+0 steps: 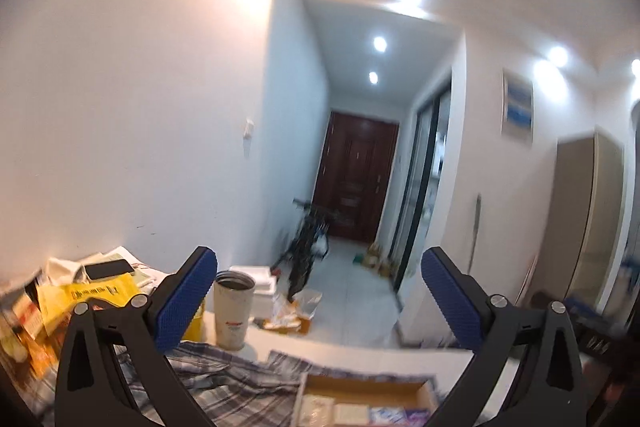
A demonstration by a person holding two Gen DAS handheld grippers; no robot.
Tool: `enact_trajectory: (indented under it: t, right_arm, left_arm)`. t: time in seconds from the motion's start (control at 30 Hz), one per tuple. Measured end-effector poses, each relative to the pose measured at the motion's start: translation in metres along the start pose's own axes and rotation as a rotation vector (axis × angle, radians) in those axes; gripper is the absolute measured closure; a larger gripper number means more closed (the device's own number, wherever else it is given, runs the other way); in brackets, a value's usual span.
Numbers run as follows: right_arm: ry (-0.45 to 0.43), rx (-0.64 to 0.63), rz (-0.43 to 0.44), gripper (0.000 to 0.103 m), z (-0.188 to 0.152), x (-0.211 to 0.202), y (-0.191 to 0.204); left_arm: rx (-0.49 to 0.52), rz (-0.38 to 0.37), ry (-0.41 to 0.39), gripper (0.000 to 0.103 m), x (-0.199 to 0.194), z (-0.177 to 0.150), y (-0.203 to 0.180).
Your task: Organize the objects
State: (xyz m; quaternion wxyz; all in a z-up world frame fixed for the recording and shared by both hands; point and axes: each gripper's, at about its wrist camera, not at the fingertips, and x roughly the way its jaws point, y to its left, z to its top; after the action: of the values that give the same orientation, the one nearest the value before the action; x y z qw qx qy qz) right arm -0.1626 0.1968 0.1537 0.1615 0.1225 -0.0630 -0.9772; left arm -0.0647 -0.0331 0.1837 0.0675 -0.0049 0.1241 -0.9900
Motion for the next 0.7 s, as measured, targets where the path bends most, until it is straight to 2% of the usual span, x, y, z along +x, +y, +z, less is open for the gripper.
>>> enact_trajectory:
  t: [0.07,0.2,0.3,0.37,0.5,0.7]
  right_arm:
    - [-0.023,0.028,0.019,0.000,0.004,-0.010,0.001]
    - [-0.024,0.074,0.080,0.000,0.010,-0.027,0.000]
    - [0.013,0.002,0.112,0.000,0.008,-0.039,0.006]
    - [0.023,-0.027,0.105,0.000,0.000,-0.050,0.010]
    - [-0.014,-0.001,0.097,0.000,-0.016,-0.080,0.004]
    - [-0.022,-0.028,0.064,0.000,-0.050,-0.109,0.004]
  left_arm:
    - [-0.026,-0.054,-0.008,0.000,-0.013,0.008,0.002]
    - [0.080,-0.098,0.060,0.000,-0.028,0.013,-0.009]
    - [0.122,-0.135,0.082,0.000,-0.043,0.008,-0.015]
    - [0.153,-0.149,0.085,0.000,-0.057,0.003,-0.019]
    - [0.166,-0.171,0.082,0.000,-0.081,-0.009,-0.024]
    - [0.158,-0.211,0.173,0.000,-0.099,-0.037,-0.018]
